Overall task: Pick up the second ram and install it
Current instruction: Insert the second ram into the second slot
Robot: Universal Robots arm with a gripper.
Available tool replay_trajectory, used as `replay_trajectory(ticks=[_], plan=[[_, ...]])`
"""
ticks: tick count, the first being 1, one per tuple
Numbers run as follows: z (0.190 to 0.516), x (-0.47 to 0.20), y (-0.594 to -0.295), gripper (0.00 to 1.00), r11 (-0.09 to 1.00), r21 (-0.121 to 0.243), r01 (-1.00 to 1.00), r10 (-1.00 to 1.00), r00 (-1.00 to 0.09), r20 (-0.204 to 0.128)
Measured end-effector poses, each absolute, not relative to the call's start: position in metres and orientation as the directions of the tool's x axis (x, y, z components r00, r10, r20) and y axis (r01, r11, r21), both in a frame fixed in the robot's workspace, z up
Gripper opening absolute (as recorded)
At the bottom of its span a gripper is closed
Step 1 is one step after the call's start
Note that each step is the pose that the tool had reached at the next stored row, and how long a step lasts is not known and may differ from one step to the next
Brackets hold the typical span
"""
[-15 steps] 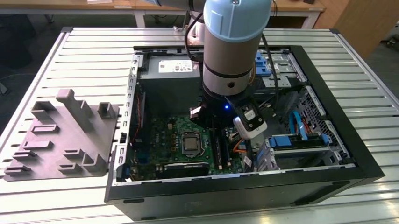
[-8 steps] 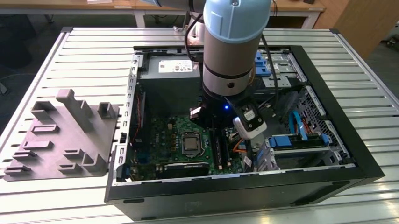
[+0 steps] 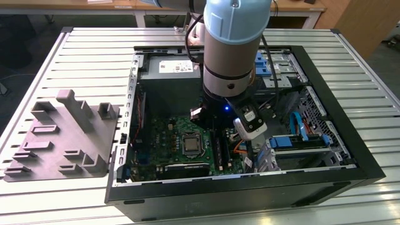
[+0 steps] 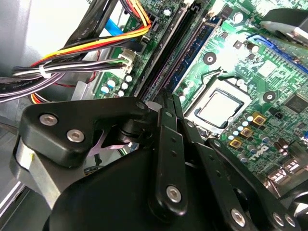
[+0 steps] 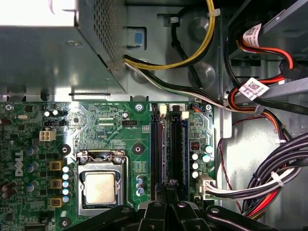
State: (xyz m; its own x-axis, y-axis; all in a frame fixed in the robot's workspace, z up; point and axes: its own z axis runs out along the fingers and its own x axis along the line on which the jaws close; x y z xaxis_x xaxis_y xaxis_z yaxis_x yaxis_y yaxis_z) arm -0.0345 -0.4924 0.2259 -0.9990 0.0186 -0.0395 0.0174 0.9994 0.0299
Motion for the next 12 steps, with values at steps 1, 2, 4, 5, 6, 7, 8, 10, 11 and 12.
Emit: replay_trajectory(ticks=[1, 2, 4, 5, 6, 7, 8, 10, 11, 12], plan=[[0.2257, -0.0345, -0.4924, 0.11, 0.999, 0.030, 0.017, 0.019, -0.999, -0.039], [0.2257, -0.0345, -0.4924, 0.11, 0.999, 0.029, 0.017, 0.019, -0.999, -0.039], [0.2255, -0.0345, -0.4922, 0.11, 0.999, 0.030, 0.017, 0.019, -0.999, -0.039], [0.2252, -0.0345, -0.4922, 0.11, 0.999, 0.030, 0.018, 0.019, -0.999, -0.039], [0.2248, -0.0345, -0.4921, 0.11, 0.999, 0.030, 0.018, 0.019, -0.999, -0.039], [0.2244, -0.0344, -0.4919, 0.11, 0.999, 0.030, 0.018, 0.019, -0.999, -0.039], [0.2241, -0.0344, -0.4918, 0.11, 0.999, 0.030, 0.018, 0.019, -0.999, -0.039], [0.2236, -0.0345, -0.4918, 0.11, 0.999, 0.030, 0.018, 0.019, -0.999, -0.039], [0.2232, -0.0344, -0.4917, 0.11, 0.999, 0.030, 0.018, 0.019, -0.999, -0.039], [0.2227, -0.0344, -0.4916, 0.11, 0.999, 0.030, 0.018, 0.019, -0.999, -0.040]])
